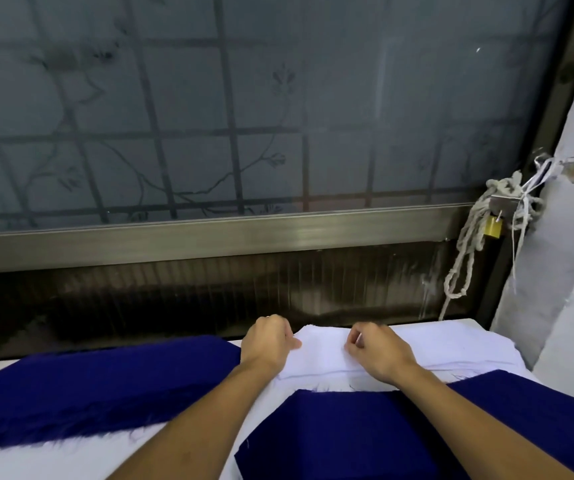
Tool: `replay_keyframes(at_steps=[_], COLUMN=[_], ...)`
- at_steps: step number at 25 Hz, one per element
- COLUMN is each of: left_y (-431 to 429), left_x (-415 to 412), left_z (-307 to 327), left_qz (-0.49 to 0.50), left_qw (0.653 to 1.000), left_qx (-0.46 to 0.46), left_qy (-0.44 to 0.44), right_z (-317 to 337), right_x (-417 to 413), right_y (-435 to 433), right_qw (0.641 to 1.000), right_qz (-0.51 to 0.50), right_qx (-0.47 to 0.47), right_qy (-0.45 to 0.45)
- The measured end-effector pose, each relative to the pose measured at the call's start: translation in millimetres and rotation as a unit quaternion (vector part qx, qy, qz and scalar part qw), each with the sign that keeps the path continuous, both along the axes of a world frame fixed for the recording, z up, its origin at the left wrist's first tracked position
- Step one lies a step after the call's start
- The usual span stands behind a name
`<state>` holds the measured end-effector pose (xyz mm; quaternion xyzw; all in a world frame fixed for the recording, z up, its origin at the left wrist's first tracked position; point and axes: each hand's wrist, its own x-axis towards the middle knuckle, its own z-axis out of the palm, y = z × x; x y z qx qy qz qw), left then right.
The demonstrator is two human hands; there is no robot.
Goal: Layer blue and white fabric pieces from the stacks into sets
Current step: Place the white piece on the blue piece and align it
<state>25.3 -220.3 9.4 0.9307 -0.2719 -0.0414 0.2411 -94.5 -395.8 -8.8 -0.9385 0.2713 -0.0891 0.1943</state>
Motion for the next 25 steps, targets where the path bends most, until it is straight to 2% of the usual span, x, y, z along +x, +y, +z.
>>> replay_keyframes(at_steps=[4,8,11,14,19,25], left_y=[-2,2,6,9,12,20], left_x=[-3,-8,-12,-15,-24,-22], left_z=[3,9,14,16,14,12], left_qz=[-0.032,-0.042,-0.032,-0.054,-0.174,-0.12], left_qw=[0.995,0.973,0.965,0.986,0.981,0.97], left_qx=[0.071,0.13,0.114,0.011,-0.085,-0.213], left_qy=[-0.055,-0.184,-0.234,-0.158,-0.01,0.019], right_z=[1,3,3,6,13,12], right_x=[-1,-3,-3,-2,7,9], right_y=[2,4,6,7,13,17], right_qw=[1.0,0.999,0.992,0.986,0.992,0.994], right_qz=[-0.002,-0.003,-0.015,-0.01,0.07,0.023], right_qx=[-0.016,-0.04,-0.122,-0.151,-0.047,-0.003], right_qy=[-0.002,-0.008,-0.032,-0.072,-0.098,-0.111])
